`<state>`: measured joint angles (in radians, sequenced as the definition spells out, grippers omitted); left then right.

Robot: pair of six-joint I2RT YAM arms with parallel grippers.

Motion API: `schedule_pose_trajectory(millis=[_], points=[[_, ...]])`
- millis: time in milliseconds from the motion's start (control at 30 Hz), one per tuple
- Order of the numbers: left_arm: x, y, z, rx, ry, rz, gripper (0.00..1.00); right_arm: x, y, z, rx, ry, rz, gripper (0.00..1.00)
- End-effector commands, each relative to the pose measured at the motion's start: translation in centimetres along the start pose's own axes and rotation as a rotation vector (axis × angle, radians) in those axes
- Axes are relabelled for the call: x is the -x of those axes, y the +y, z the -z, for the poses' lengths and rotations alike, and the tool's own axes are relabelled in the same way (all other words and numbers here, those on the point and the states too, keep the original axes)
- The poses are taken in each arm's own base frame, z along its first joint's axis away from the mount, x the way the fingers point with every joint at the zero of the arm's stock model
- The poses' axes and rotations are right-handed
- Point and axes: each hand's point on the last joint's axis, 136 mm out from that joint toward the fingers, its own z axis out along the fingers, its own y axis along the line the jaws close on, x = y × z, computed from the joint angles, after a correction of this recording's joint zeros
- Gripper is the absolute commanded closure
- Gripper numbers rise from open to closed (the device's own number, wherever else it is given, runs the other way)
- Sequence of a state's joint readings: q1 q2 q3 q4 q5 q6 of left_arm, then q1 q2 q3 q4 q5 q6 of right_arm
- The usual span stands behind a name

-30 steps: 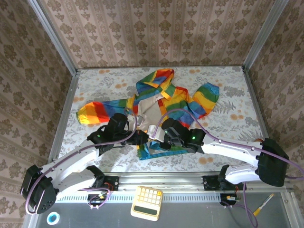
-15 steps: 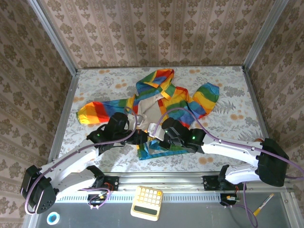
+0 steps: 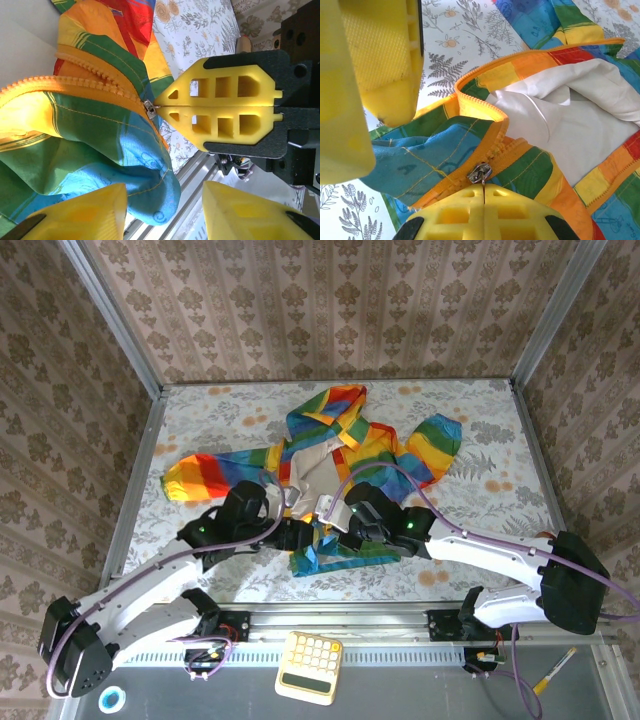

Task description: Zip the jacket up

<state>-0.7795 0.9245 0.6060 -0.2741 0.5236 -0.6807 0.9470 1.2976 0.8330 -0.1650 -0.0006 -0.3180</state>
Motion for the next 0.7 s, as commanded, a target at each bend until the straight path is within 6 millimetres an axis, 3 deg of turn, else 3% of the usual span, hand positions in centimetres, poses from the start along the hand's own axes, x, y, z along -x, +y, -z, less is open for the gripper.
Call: schedule_pose_trajectory(millis=[0,200,400,433,533,567,667], points=[[-0.3,-0.3,-0.6,-0.016,-0.005,-0.004,0.55,-0.4,0.7,0.2,0.032,0.005,-0.001,1.00],[-0.4,-0.5,-2.4,-0.029,0.001,-0.001,0.55,-0.2,0.9,0.1,0.042,-0.002,-0.006,1.00],[-0.7,0.6,-2.6,0.022,0.006,0.006,0.58,-0.1,0.9,0.5,0.043,-0.011,-0.008,1.00],[-1.0,0.9,-2.6,0.032,0.014,0.010,0.64,-0.1,0.8,0.5,0.040,-0.010,-0.008,1.00],[-1.7,1.6,-2.6,0.064,0.045,0.027,0.95,-0.2,0.7,0.5,0.027,-0.011,-0.010,1.00],[-2.0,1.9,-2.5,0.076,0.056,0.032,1.00,-0.3,0.5,0.4,0.017,-0.006,-0.013,1.00],[-2.8,2.1,-2.3,0.086,0.086,0.040,1.00,-0.4,-0.3,0.1,-0.026,0.011,-0.022,1.00]])
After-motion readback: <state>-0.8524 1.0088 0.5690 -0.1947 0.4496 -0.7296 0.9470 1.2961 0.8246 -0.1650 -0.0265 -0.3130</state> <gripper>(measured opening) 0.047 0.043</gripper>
